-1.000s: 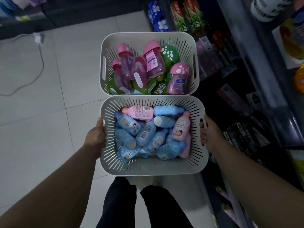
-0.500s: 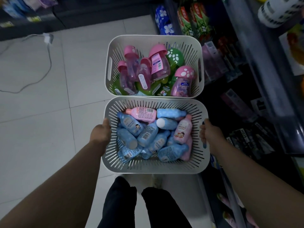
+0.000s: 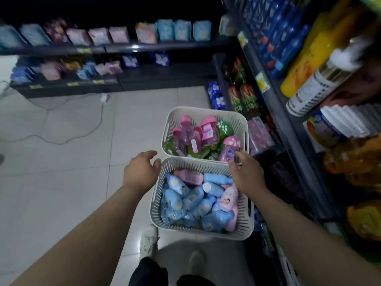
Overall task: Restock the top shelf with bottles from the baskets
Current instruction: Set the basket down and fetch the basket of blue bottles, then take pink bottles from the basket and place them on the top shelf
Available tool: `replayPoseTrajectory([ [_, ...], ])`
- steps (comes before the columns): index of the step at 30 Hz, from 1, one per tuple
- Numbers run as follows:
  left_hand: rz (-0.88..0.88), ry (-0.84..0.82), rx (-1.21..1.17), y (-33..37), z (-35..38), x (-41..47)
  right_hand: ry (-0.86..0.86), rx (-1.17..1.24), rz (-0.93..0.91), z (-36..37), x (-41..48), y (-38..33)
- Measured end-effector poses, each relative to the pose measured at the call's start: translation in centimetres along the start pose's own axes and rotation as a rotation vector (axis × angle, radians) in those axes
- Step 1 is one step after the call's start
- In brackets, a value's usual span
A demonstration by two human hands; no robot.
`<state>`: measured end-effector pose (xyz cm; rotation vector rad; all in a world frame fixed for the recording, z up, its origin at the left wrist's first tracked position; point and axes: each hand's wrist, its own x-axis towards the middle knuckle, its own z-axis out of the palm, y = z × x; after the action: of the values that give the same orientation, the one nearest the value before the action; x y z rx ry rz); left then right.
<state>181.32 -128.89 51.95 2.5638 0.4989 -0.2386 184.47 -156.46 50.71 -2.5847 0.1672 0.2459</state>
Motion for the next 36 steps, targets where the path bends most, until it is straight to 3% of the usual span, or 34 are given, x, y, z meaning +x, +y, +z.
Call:
replayPoseTrajectory([
  [6, 0.179, 0.105, 0.052, 1.8, -6.7, -0.1, 0.094, 0.089, -0.136, -3.5, -1.2, -6.8],
  [15, 0.417, 0.115, 0.121, -0.5, -15.7, 5.0, 0.167, -0.023, -0.153, -3.2, 0.5, -17.5],
  [19, 0.510, 0.058, 0.138, -3.0, -19.6, 8.8, 0.168, -0.048, -0.075, -1.2, 1.2, -21.8],
  [26, 0.659, -0.065, 0.173, -5.4, -24.7, 15.7, 0.313, -0.039, 0.090, 1.3, 1.0, -26.9],
  [36, 0.823, -0.224, 0.159, -1.1, -23.2, 21.7, 0.467, -0.026, 0.324, 1.7, 1.8, -26.6],
])
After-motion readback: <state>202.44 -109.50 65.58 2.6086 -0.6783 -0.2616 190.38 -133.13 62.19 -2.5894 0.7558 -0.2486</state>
